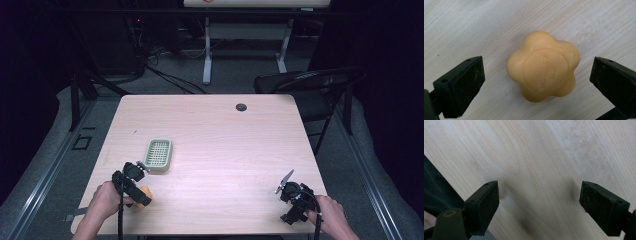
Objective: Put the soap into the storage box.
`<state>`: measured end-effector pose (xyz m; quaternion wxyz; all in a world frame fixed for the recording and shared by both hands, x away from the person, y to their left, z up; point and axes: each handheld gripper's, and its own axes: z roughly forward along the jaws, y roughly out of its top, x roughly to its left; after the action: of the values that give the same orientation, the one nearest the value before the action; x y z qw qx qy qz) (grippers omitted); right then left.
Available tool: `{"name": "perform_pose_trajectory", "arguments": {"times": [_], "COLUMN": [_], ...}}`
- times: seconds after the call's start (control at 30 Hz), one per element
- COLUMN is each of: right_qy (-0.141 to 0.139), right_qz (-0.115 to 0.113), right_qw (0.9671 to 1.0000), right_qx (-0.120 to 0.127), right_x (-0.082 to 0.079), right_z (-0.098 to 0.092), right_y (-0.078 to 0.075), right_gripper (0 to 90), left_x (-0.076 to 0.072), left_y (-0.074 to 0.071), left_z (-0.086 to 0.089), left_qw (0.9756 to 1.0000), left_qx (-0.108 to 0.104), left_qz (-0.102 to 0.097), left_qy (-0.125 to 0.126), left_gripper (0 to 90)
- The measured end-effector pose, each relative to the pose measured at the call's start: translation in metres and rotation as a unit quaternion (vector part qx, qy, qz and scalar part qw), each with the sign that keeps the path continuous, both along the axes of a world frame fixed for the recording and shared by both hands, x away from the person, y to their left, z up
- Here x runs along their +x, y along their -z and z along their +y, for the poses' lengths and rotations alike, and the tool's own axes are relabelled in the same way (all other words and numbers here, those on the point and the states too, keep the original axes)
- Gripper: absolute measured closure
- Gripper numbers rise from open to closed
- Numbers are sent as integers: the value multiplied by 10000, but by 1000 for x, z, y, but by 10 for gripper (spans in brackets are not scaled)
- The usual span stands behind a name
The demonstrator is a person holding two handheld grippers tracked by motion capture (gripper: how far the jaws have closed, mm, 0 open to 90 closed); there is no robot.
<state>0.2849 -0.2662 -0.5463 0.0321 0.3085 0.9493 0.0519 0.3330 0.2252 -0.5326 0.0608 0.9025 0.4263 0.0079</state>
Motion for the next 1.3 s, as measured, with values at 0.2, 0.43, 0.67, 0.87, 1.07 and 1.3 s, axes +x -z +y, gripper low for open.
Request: {"name": "perform_pose_trajectory", "arguments": {"times": [0.2,0.43,0.67,0.87,1.07,1.3], "right_qy": [43,19,-37,-41,-18,-22], "right_qz": [44,64,48,68,158,70], "right_qw": [10000,10000,10000,9999,9999,9999], "right_qx": [11,2,-38,-71,-35,-78], "right_x": [1,0,0,0,1,0], "right_z": [1,1,1,1,1,1], "right_y": [1,2,2,2,3,2], "right_gripper": [160,159,158,158,160,159], "left_x": [4,4,3,3,4,8], "left_y": [5,5,9,11,11,10], "left_z": [-2,-2,-3,-3,-5,-8], "left_qw": [9999,10000,9999,9998,9992,9985], "left_qx": [28,22,111,138,132,266], "left_qz": [97,77,120,162,361,443], "left_qy": [19,9,41,30,59,188], "left_gripper": [0,78,154,165,255,263]}}
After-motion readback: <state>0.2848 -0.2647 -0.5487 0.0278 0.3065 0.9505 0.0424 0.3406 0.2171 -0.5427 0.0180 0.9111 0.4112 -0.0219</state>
